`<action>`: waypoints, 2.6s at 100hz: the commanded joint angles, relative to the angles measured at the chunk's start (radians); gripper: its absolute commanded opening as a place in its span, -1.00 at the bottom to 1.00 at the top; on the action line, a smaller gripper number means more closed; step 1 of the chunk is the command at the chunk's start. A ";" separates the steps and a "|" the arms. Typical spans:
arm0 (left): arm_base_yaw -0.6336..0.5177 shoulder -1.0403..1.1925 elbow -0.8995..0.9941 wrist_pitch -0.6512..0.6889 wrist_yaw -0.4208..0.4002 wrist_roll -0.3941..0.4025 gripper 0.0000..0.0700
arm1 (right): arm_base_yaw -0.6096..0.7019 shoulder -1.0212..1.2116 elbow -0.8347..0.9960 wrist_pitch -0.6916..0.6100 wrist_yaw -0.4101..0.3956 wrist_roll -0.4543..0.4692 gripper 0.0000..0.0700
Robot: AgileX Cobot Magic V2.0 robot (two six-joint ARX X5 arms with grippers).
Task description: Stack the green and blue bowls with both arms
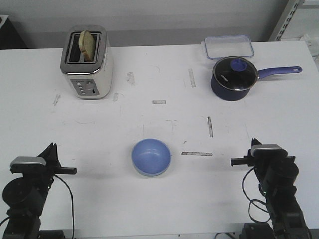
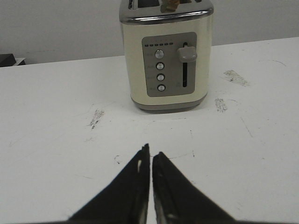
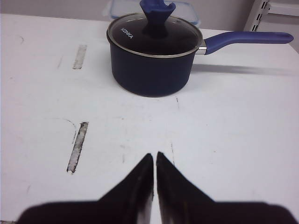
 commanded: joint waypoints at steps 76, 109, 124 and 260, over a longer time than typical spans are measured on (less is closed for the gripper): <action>0.001 -0.333 -0.300 0.106 -0.002 -0.096 -1.00 | 0.000 0.002 -0.001 0.016 0.000 -0.005 -1.00; 0.002 -0.431 -0.509 0.182 0.000 -0.097 -1.00 | 0.000 0.002 -0.001 0.017 0.000 -0.005 -1.00; 0.002 -0.431 -0.509 0.190 0.000 -0.097 -1.00 | 0.000 0.002 -0.001 0.016 0.000 -0.005 -1.00; 0.002 -0.431 -0.509 0.190 0.001 -0.097 -1.00 | -0.023 -0.503 -0.487 0.247 -0.001 0.079 -1.00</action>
